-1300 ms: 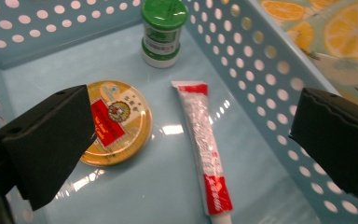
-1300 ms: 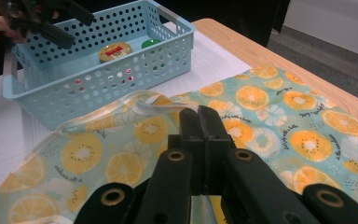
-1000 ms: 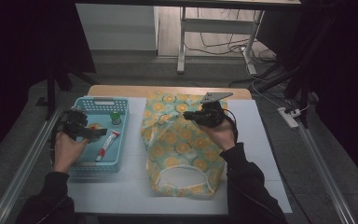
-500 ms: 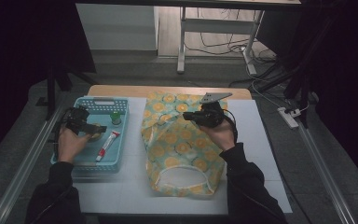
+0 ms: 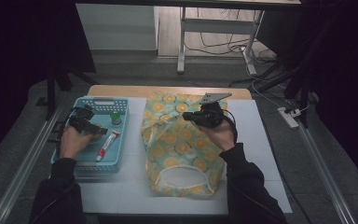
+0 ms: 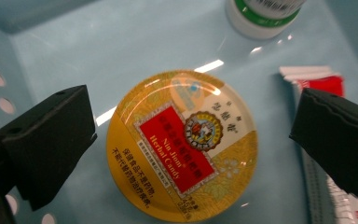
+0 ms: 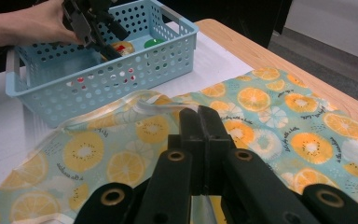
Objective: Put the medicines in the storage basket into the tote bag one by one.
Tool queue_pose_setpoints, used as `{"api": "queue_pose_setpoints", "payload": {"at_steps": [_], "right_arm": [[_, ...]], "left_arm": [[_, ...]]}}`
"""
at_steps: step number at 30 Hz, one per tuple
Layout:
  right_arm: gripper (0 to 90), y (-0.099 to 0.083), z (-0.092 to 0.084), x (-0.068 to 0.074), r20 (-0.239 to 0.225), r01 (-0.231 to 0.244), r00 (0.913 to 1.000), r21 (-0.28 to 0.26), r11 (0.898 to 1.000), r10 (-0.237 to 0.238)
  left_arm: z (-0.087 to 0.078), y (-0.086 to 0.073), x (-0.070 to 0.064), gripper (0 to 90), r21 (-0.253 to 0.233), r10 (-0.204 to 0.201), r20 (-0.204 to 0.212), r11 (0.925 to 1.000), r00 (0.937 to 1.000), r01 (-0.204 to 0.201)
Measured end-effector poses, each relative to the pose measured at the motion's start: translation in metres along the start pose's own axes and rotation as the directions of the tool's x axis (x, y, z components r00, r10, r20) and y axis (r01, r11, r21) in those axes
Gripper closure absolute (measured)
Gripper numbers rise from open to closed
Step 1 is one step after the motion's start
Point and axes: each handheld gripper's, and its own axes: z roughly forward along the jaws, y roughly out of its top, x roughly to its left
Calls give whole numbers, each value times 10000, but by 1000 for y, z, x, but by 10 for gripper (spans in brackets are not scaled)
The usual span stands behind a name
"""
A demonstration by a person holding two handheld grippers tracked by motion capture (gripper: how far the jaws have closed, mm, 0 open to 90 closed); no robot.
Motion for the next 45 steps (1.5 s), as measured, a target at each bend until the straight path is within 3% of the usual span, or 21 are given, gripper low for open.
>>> {"api": "queue_pose_setpoints", "payload": {"at_steps": [8, 12, 20, 23, 26, 36, 45], "right_arm": [[900, 0, 0, 0, -30, 10, 10000, 17, 10000, -9], [900, 0, 0, 0, -21, 7, 10000, 18, 10000, -7], [900, -1, 1, -1, 29, -5, 10000, 12, 10000, 5], [900, -1, 1, -2, 56, -23, 10000, -21, 10000, 23], [900, -1, 0, -2, 67, -24, 10000, -44, 10000, 24], [900, -2, 1, -3, 49, -107, 9999, -31, 9999, 107], [900, -3, 0, -5, 106, -169, 9998, -35, 9999, 170]], "left_arm": [[4, -1, 0, 49, 564, -288, -26, 9980, 9996, 289], [2, -2, 0, 197, 704, -404, -341, 9966, 9986, 427], [1, -2, 0, 205, 880, -737, -419, 9931, 9964, 772], [-3, -3, 1, 206, 602, -811, -361, 9947, 9961, 831], [-9, -3, 2, 206, 171, -899, 44, 9958, 9959, 898], [-35, 5, -17, 206, -622, -58, 499, 9980, 9987, 89], [-54, 8, -41, 206, -1191, 796, 1044, 9906, 9913, -670]]}}
